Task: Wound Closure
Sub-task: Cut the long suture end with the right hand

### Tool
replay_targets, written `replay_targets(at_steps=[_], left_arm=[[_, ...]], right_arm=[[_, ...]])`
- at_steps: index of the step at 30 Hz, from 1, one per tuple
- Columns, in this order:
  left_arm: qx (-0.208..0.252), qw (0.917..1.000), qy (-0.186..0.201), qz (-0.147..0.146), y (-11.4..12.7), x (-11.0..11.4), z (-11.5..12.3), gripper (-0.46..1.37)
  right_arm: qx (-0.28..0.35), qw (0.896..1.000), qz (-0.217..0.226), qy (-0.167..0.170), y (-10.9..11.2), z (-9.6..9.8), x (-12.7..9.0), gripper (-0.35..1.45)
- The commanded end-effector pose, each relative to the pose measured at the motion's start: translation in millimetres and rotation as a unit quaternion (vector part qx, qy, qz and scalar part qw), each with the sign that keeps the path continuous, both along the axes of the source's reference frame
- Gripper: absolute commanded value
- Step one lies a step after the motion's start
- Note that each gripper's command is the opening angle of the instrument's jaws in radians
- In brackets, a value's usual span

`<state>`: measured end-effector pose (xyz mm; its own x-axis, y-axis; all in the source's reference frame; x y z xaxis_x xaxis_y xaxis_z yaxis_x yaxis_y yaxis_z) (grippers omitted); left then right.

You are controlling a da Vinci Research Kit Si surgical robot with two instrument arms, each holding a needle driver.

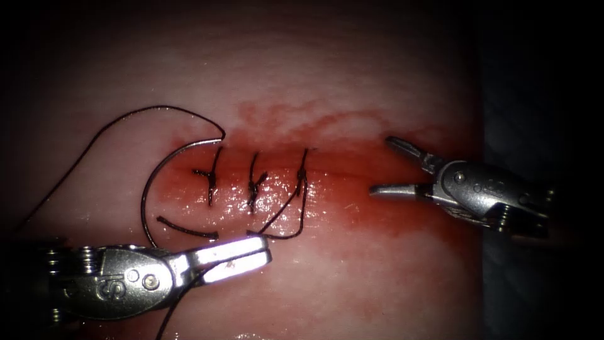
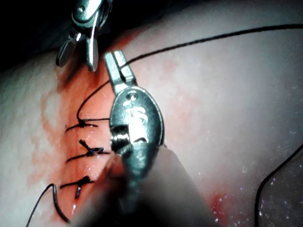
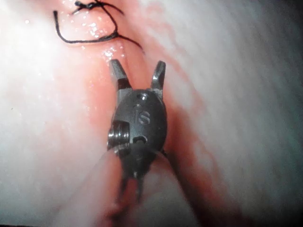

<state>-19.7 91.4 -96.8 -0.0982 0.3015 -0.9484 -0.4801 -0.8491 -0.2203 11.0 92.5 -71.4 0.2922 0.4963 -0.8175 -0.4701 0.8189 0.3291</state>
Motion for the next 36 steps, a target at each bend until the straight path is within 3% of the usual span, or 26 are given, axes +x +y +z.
replay_targets(at_steps=[1, 7, 14, 22, 36], left_arm=[[0.001, 1.0, -0.001, 0.003, 0.2, 0.0, 0.0, -0.35], [0.006, 0.9999, -0.003, 0.009, 1.5, 0.3, 0.0, -0.35], [0.006, 0.9998, 0.005, 0.016, 5.3, 0.5, -0.6, -0.35], [0.003, 0.9997, 0.006, 0.022, 7.7, -0.1, -0.6, -0.35], [0.001, 0.9994, 0.01, 0.032, 9.0, 0.2, -0.5, -0.35]], right_arm=[[0.0, 1.0, -0.002, 0.001, -0.1, -0.1, 0.1, 1.05], [0.0, 1.0, -0.004, 0.004, -0.3, -0.2, 0.3, 1.12], [-0.003, 1.0, -0.019, 0.019, -1.0, -0.8, 1.3, 1.15], [-0.009, 1.0, -0.011, 0.014, -1.5, -1.1, 4.1, 1.25], [-0.035, 0.999, -0.011, 0.002, -0.9, 0.4, 8.1, 1.33]])
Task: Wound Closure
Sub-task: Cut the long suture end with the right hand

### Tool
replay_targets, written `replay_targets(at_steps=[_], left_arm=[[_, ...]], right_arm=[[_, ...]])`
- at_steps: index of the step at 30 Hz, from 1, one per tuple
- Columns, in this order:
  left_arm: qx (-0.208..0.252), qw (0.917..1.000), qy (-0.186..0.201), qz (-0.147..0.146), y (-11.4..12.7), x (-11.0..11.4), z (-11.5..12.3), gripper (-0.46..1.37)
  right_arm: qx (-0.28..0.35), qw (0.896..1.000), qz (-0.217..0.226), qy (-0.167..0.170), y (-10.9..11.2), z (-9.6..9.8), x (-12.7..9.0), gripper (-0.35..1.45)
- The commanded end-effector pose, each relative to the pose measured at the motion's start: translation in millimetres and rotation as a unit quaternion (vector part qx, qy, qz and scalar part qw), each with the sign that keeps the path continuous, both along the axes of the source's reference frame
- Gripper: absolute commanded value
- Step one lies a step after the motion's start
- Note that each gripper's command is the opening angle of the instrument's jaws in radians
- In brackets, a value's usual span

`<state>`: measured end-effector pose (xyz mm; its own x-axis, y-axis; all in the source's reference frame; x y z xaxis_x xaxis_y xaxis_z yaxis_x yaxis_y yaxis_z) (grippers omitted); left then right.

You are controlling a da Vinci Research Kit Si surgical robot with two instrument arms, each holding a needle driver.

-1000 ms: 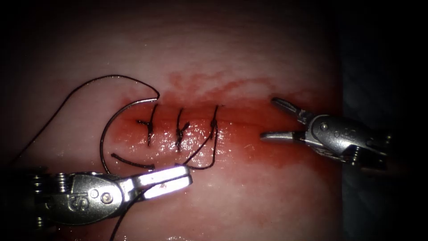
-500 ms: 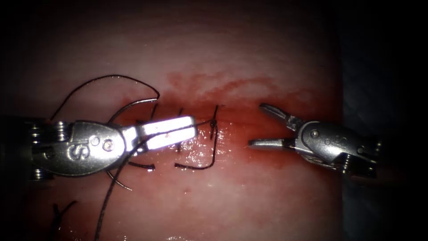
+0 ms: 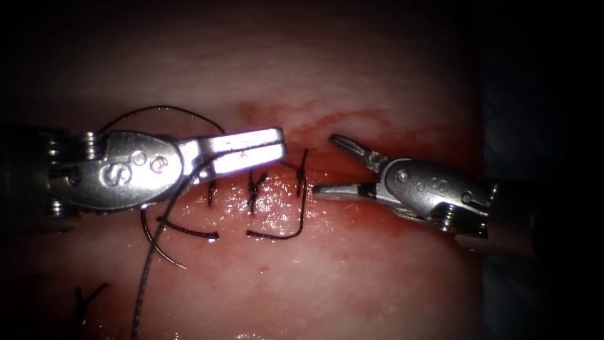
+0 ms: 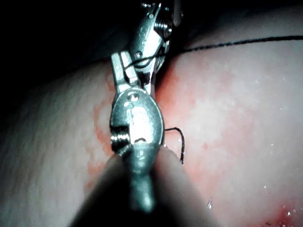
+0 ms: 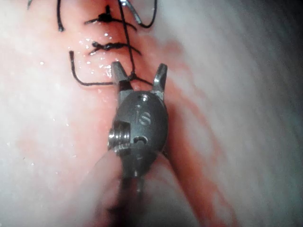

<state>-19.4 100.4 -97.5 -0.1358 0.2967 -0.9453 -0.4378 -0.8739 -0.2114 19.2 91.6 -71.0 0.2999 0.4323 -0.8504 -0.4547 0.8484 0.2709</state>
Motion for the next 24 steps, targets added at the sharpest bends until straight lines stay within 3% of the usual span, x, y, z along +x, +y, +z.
replay_targets(at_steps=[1, 18, 24], left_arm=[[0.0, 1.0, -0.001, 0.005, 0.0, -0.1, 0.2, -0.35], [0.004, 1.0, 0.002, 0.008, 0.8, 0.0, 0.6, -0.35], [0.004, 1.0, 0.002, 0.008, 0.8, -0.1, 0.6, -0.35]], right_arm=[[0.0, 1.0, -0.003, 0.002, -0.1, 0.1, 0.2, 1.32], [-0.016, 0.999, -0.032, 0.01, -0.5, 1.6, 5.9, 1.26], [-0.02, 0.999, -0.03, 0.007, -0.2, 2.2, 6.7, 1.26]])
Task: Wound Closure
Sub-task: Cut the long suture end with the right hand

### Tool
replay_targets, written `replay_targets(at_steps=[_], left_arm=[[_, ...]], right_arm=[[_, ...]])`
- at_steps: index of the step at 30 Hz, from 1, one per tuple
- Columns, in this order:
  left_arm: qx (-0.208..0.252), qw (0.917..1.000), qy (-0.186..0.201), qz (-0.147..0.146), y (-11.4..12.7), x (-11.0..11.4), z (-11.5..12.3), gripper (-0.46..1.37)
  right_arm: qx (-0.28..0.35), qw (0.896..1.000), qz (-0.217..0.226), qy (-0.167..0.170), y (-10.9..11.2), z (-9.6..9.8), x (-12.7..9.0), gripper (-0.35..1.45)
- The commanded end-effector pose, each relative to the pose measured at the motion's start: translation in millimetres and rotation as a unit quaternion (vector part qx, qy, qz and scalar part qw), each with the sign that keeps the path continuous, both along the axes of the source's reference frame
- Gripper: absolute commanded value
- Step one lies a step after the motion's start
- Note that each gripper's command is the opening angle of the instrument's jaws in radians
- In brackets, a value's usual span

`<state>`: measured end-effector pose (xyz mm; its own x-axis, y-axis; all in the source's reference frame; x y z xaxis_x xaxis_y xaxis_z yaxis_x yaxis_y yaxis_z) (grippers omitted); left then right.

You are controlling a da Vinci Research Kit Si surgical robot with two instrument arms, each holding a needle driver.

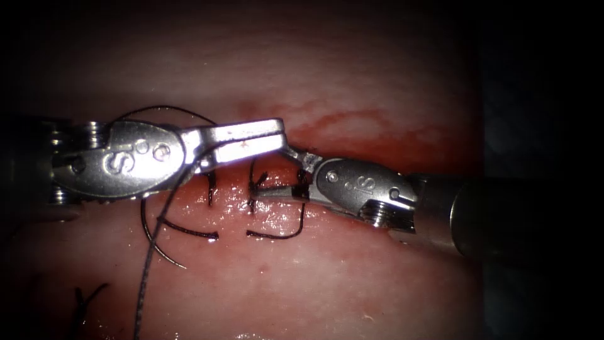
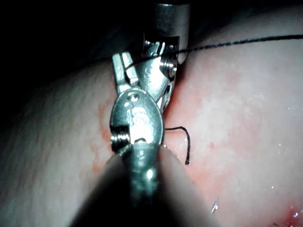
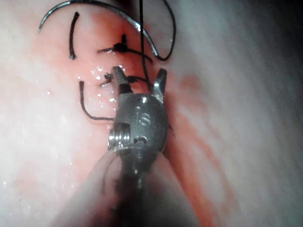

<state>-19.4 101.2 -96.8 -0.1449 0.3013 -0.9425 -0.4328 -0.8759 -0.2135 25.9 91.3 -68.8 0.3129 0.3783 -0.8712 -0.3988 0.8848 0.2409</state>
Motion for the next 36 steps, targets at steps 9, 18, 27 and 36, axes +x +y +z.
replay_targets(at_steps=[9, 18, 27, 36], left_arm=[[0.001, 1.0, -0.002, 0.005, 0.0, 0.0, -0.1, -0.35], [0.004, 1.0, -0.002, 0.007, 1.0, 0.6, -0.7, -0.35], [0.004, 1.0, 0.001, 0.005, 0.9, 1.4, -0.8, -0.35], [0.005, 1.0, 0.002, 0.003, 1.0, 1.0, -0.8, -0.35]], right_arm=[[-0.004, 1.0, -0.001, -0.002, 0.5, 0.7, 1.3, 1.25], [-0.008, 1.0, -0.013, 0.003, 1.4, 1.6, 1.9, 1.24], [-0.012, 1.0, -0.014, 0.003, 1.1, 2.1, 2.6, 1.23], [-0.013, 1.0, -0.017, 0.0, 0.8, 2.5, 3.0, 0.74]])
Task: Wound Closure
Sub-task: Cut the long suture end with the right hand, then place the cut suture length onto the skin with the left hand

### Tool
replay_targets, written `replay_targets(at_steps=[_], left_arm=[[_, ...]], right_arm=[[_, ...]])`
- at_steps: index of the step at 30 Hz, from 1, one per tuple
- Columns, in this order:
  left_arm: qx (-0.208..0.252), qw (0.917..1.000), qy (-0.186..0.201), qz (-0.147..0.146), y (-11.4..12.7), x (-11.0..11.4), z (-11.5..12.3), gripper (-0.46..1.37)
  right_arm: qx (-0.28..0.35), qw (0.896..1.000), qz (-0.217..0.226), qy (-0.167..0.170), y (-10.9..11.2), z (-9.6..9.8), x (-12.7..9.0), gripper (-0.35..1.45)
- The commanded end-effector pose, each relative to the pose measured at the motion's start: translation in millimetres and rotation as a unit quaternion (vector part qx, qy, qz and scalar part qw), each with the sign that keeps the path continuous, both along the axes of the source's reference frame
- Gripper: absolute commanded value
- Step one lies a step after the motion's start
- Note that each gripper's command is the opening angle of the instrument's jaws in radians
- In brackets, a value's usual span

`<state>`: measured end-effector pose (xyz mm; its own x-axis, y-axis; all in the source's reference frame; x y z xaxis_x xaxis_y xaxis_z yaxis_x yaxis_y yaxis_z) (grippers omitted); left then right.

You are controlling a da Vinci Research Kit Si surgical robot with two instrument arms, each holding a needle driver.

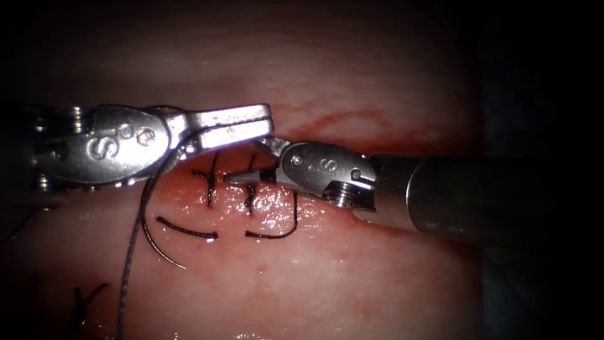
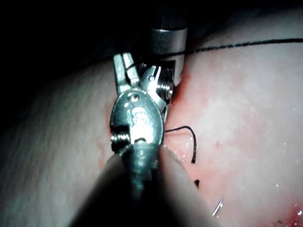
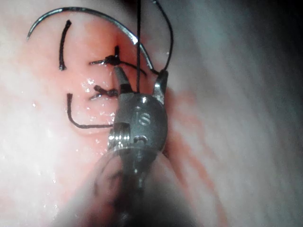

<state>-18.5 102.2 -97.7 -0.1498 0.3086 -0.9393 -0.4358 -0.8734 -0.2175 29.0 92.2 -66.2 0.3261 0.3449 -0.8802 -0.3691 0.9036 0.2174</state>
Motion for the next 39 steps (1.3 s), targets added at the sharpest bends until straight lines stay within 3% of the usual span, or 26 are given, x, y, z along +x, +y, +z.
replay_targets(at_steps=[1, 2, 3, 14, 16, 18, 20, 22, 32, 39], left_arm=[[0.001, 1.0, -0.001, 0.004, 0.0, 0.0, 0.0, -0.35], [0.001, 1.0, -0.001, 0.004, 0.0, 0.0, 0.0, -0.35], [0.001, 1.0, -0.001, 0.004, 0.0, 0.0, 0.0, -0.35], [0.001, 1.0, -0.001, 0.004, 0.0, 0.1, -0.1, -0.35], [-0.001, 1.0, -0.001, 0.006, 0.1, 0.2, -0.2, -0.35], [0.0, 1.0, -0.001, 0.007, 0.4, 0.5, -0.3, -0.35], [0.0, 1.0, 0.003, 0.007, 0.7, 1.0, -0.4, -0.35], [-0.001, 1.0, 0.004, 0.006, 1.1, 1.5, -0.5, -0.35], [-0.003, 0.9999, 0.012, -0.006, 2.6, 4.9, -1.0, -0.35], [-0.01, 0.9998, 0.017, -0.005, 3.7, 5.2, -0.2, -0.35]], right_arm=[[-0.002, 1.0, -0.002, 0.0, -0.1, -0.1, -0.1, 0.54], [-0.005, 1.0, -0.004, -0.001, -0.1, -0.2, -0.2, 0.24], [-0.01, 1.0, -0.007, -0.002, -0.2, -0.2, -0.2, -0.35], [-0.006, 1.0, -0.009, -0.001, 0.1, -0.7, -0.2, -0.35], [-0.001, 1.0, -0.026, 0.007, 0.2, -0.6, -0.3, -0.35], [-0.001, 0.999, -0.042, 0.015, 0.2, -0.5, -0.8, 0.56], [-0.006, 0.999, -0.033, 0.002, 0.2, -0.4, -1.1, 1.17], [-0.007, 1.0, -0.029, -0.001, 0.4, -0.4, -1.4, 1.38], [-0.002, 1.0, -0.031, 0.0, 0.3, -2.1, -5.3, 1.44], [0.003, 0.999, -0.043, -0.003, 0.0, -3.6, -9.6, 1.43]])
